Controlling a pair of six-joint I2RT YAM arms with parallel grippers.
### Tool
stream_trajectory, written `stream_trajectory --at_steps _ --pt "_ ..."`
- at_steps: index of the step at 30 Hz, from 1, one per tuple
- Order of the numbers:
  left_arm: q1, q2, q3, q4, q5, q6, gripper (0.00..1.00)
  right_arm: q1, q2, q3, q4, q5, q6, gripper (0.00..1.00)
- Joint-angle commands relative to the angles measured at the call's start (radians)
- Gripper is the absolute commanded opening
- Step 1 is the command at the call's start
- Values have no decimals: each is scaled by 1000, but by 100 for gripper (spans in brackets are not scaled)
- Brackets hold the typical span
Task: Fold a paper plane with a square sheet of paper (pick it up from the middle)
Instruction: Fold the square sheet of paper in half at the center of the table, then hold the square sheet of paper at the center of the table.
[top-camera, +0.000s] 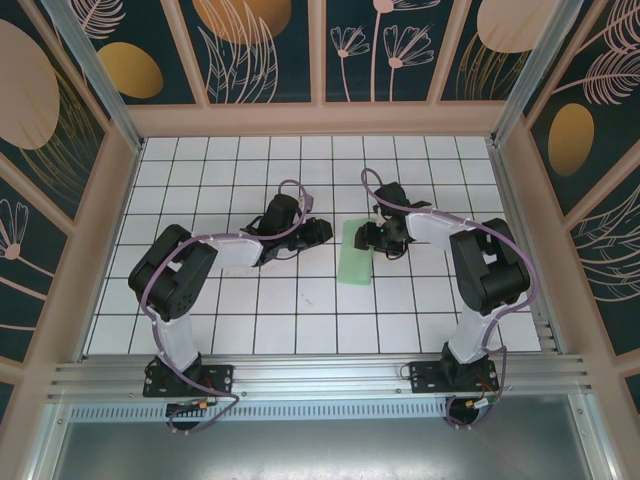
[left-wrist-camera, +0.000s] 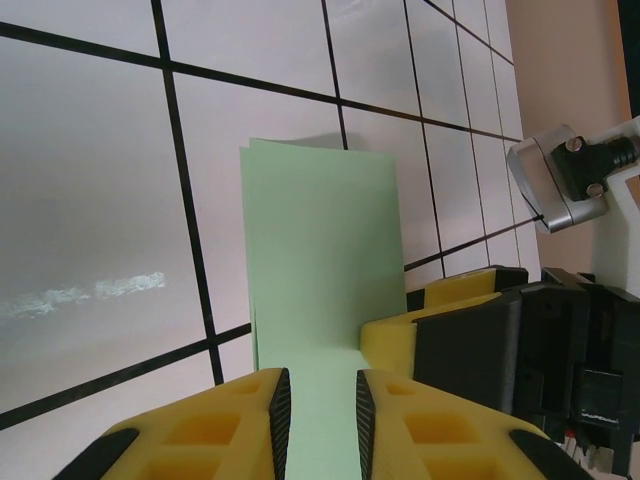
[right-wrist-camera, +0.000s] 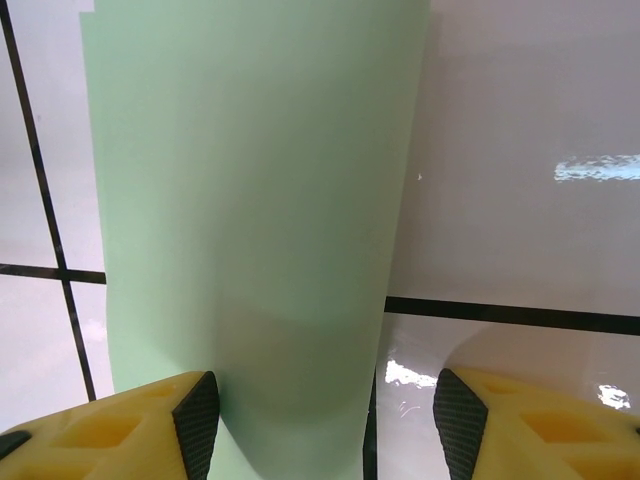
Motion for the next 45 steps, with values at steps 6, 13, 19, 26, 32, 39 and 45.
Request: stream_trajectory --at_steps 6,13,19,26,32,39,45 --pt "-3 19 23 2 18 -2 28 -18 -4 12 -23 -44 -63 63" --pt "-5 29 56 0 30 -5 28 -19 34 22 -32 -29 -65 63" --pt "-7 35 60 -5 27 -4 28 -11 42 26 -39 4 -36 62" --pt "-8 36 62 -10 26 -3 28 -7 54 24 -39 8 -15 62" --pt "-8 37 62 -9 28 -5 28 -2 55 36 -50 27 -11 63" --pt "-14 48 75 -24 25 -3 22 16 82 29 -60 78 -17 62" --pt "-36 80 121 -76 -4 -2 15 21 90 25 -62 102 -14 62"
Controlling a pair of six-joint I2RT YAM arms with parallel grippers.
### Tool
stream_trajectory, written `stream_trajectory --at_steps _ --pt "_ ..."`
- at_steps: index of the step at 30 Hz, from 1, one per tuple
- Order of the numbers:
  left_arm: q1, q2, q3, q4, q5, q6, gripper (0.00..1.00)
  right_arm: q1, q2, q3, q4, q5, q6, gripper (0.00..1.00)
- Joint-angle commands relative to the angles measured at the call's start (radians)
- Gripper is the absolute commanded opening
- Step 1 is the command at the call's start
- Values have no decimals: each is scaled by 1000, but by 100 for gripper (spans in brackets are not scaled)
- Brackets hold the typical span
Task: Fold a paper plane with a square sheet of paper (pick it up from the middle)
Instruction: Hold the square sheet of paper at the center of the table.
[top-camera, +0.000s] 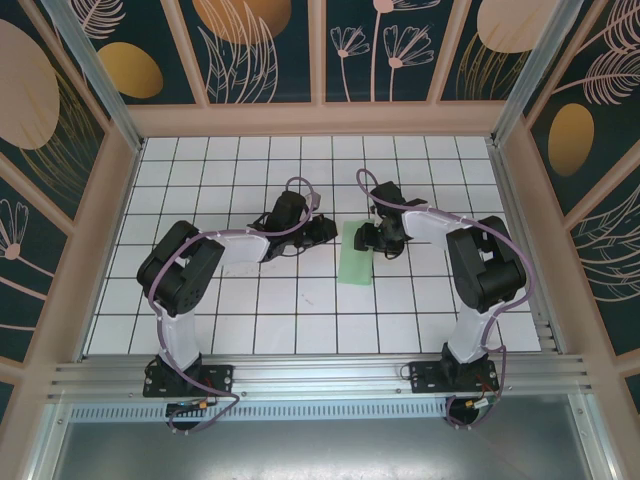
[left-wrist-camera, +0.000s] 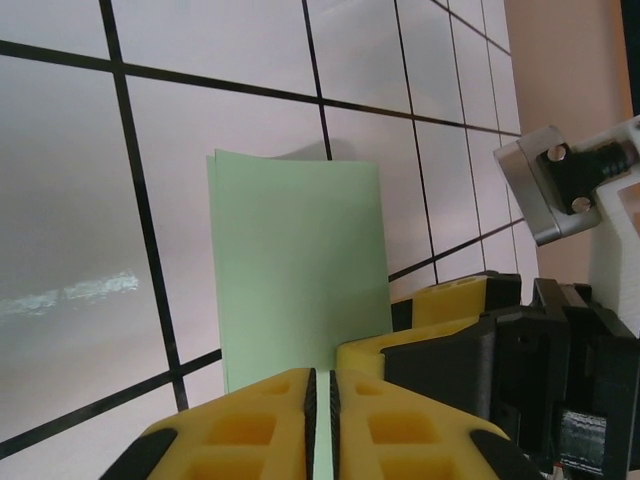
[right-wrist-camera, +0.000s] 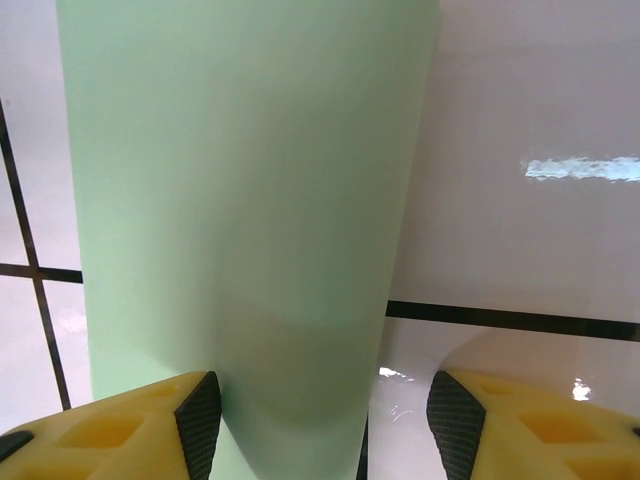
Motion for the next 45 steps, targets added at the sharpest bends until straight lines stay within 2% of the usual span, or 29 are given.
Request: stream_trajectory --at_steps 1,11,16,29,45 --pt "-18 30 51 -54 -16 -2 14 3 63 -13 -15 57 9 62" --pt "-33 80 114 -112 -27 -7 12 2 73 -28 -3 58 12 62" --pt "-38 115 142 -130 -11 -13 6 2 76 -31 3 58 15 62" --pt "-53 193 213 -198 -2 0 5 2 77 -39 10 52 21 62" --pt "-54 237 210 -322 -75 55 5 2 41 -22 26 6 33 64"
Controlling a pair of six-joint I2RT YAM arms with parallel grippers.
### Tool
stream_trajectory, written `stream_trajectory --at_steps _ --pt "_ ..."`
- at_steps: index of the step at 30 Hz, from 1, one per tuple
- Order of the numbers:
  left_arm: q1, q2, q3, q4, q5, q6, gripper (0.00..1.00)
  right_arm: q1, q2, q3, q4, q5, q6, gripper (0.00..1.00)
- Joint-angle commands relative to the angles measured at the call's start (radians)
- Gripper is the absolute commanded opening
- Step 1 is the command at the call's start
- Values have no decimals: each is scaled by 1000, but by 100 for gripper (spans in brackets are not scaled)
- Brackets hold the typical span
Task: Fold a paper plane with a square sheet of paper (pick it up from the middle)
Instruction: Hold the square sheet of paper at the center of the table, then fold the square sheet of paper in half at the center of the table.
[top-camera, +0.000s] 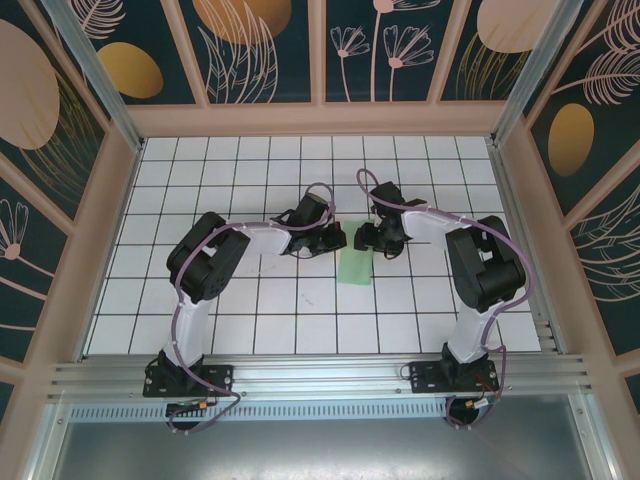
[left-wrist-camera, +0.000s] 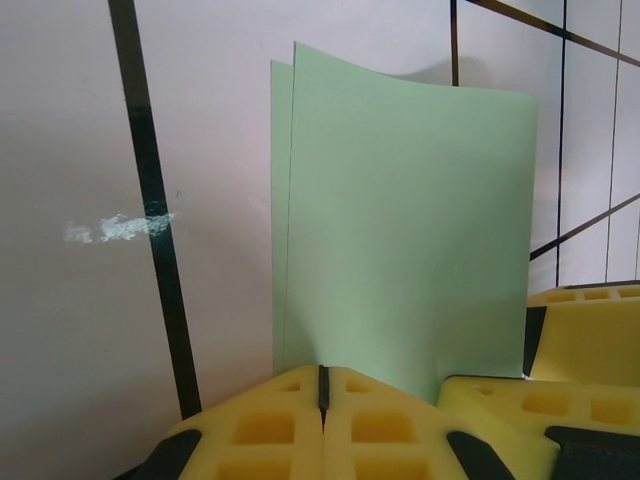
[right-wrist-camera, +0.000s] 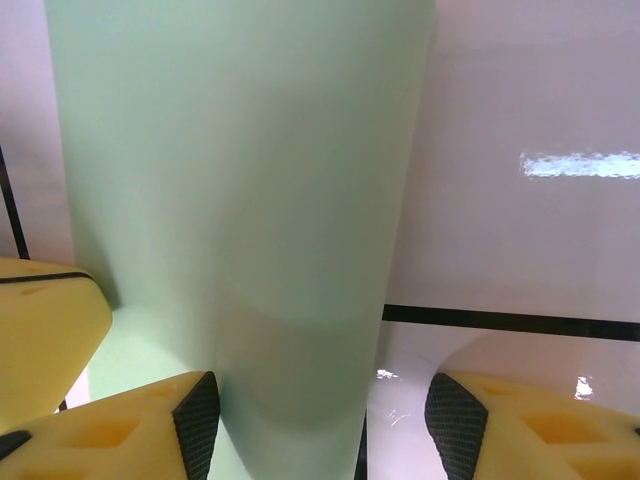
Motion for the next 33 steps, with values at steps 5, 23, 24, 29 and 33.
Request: stream_trajectory --at_steps 5,23,24,29,33 --pt "-6 46 -3 -111 -50 47 4 -20 -81 -39 52 -38 47 67" --pt "-6 52 -1 -108 -50 54 4 -92 -186 -195 311 -420 129 24" --pt "-6 54 0 -108 -47 53 4 -95 -172 -205 322 -430 129 24" --pt "-5 57 3 -109 -46 54 4 -109 -139 -237 350 -442 118 24" --pt "-6 59 2 -110 -45 54 4 -126 -117 -256 341 -428 98 24"
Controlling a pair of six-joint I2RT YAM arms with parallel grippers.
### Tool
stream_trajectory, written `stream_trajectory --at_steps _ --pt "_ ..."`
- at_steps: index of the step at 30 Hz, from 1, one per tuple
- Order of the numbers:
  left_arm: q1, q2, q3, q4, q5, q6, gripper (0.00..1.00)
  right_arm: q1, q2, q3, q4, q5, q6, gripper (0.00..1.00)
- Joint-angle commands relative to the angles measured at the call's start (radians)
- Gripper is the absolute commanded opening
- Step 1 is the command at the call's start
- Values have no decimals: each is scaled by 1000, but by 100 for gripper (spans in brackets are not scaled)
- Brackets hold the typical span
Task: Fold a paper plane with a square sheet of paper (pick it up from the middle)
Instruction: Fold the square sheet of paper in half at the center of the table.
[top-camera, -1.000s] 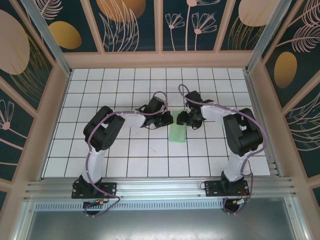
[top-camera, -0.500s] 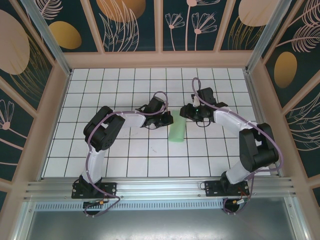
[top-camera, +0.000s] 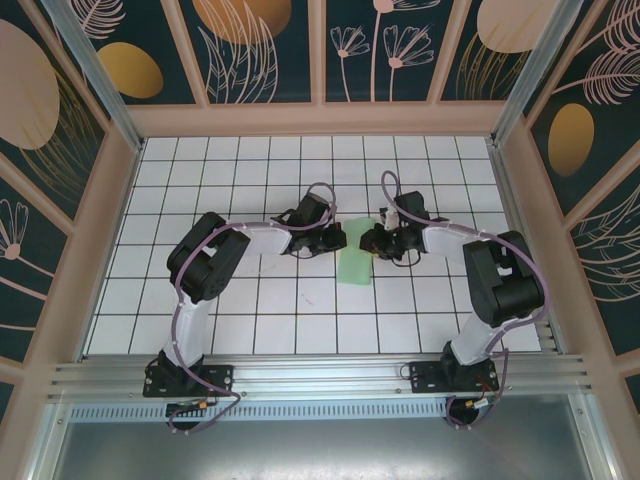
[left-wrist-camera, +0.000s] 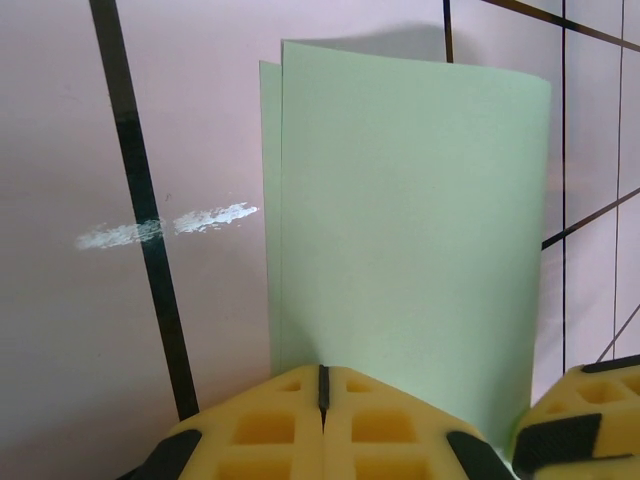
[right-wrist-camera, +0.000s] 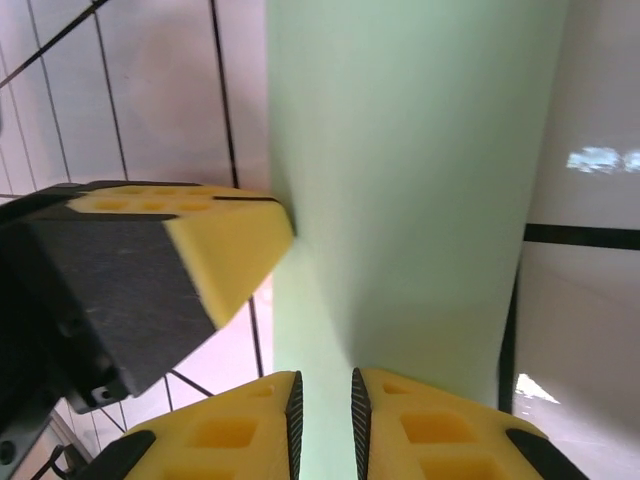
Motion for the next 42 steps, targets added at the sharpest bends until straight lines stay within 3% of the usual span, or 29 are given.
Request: stream_trajectory --at_steps 1,20,28,34,42 --pt "-6 58 -5 -96 -42 20 4 -17 22 -21 31 -13 -20 24" --pt "-6 68 1 -99 -36 23 4 -33 79 -71 3 82 -33 27" --pt "-6 65 3 -101 -33 26 4 -32 -61 -45 2 -47 -24 28" --pt "-5 68 7 -99 -27 26 4 -26 -59 -89 41 -132 -13 28" --pt "-6 68 8 -101 -27 27 4 -28 9 -134 28 -85 -42 28"
